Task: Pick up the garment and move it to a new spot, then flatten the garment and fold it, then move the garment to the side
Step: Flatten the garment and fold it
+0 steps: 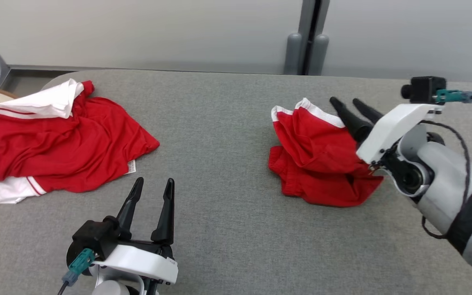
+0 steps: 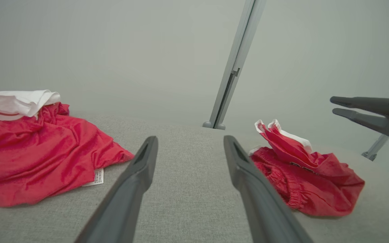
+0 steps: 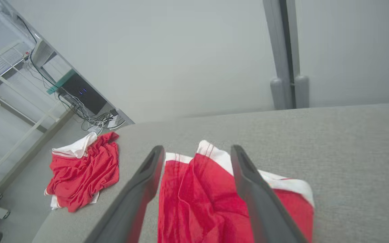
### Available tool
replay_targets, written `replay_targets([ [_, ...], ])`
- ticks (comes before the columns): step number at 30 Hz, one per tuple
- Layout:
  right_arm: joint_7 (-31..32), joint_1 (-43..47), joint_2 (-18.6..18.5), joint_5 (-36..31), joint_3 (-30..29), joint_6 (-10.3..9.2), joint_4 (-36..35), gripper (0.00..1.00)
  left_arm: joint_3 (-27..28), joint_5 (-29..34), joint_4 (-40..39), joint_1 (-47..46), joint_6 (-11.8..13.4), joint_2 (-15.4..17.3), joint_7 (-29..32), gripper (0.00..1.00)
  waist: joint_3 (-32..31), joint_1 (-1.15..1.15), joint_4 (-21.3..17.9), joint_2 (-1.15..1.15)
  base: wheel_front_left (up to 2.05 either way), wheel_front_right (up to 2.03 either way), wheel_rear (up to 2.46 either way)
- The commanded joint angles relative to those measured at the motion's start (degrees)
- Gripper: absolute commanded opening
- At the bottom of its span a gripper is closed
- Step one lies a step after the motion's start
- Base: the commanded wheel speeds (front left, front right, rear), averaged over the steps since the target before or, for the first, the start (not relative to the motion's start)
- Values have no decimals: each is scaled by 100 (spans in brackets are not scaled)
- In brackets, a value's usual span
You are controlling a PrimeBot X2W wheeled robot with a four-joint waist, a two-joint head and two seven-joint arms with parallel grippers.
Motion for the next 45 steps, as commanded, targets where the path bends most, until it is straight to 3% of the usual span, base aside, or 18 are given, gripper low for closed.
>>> replay_targets([
  [1, -191, 97, -185, 12, -58, -2, -101, 100, 47, 59, -12, 46, -30, 8, -1, 100, -112, 0, -191, 0, 0, 0, 0],
  [7, -892, 334, -780, -234, -157, -1, 91, 100, 84, 122, -39, 104, -89, -7, -1, 100, -157, 0, -315, 0, 0, 0, 0],
  [15, -905, 458, -628, -273, -120, -2, 709, 97, 47, 167, -13, 25, -151, -35, -1, 100, -17, 0, -166, 0, 0, 0, 0],
  [16, -816, 434, -560, -263, -95, -2, 801, 45, 37, 175, -8, -5, -160, -39, -1, 100, 20, 0, -123, 0, 0, 0, 0],
  [17, -702, 410, -501, -251, -68, -2, 921, 10, 25, 180, 0, -38, -174, -44, -1, 100, 54, 0, -75, 0, 0, 0, 0],
  [18, -540, 404, -442, -250, -17, -2, 1026, 0, 20, 181, 6, -60, -183, -45, -1, 100, 88, 0, -17, 0, 0, 0, 0],
  [21, 104, 522, -159, -113, 85, -2, 1241, 0, 38, 146, 50, -102, -189, -60, -1, 100, 169, 0, 212, 0, 0, 0, 0],
  [28, 488, 816, 162, -1, 267, -2, 838, 0, 111, 122, 100, -67, -194, -78, -1, 100, 145, 0, 525, 0, 0, 0, 0],
  [38, 54, 965, 647, -364, 608, -2, 58, 0, 201, 177, 99, 47, -184, -88, -1, 100, -12, 0, 477, 0, 0, 0, 0],
  [45, -518, 807, 500, -590, 665, -2, -466, 0, 304, 258, 41, 100, -197, -86, -2, 100, -188, 0, 141, 0, 0, 0, 0],
])
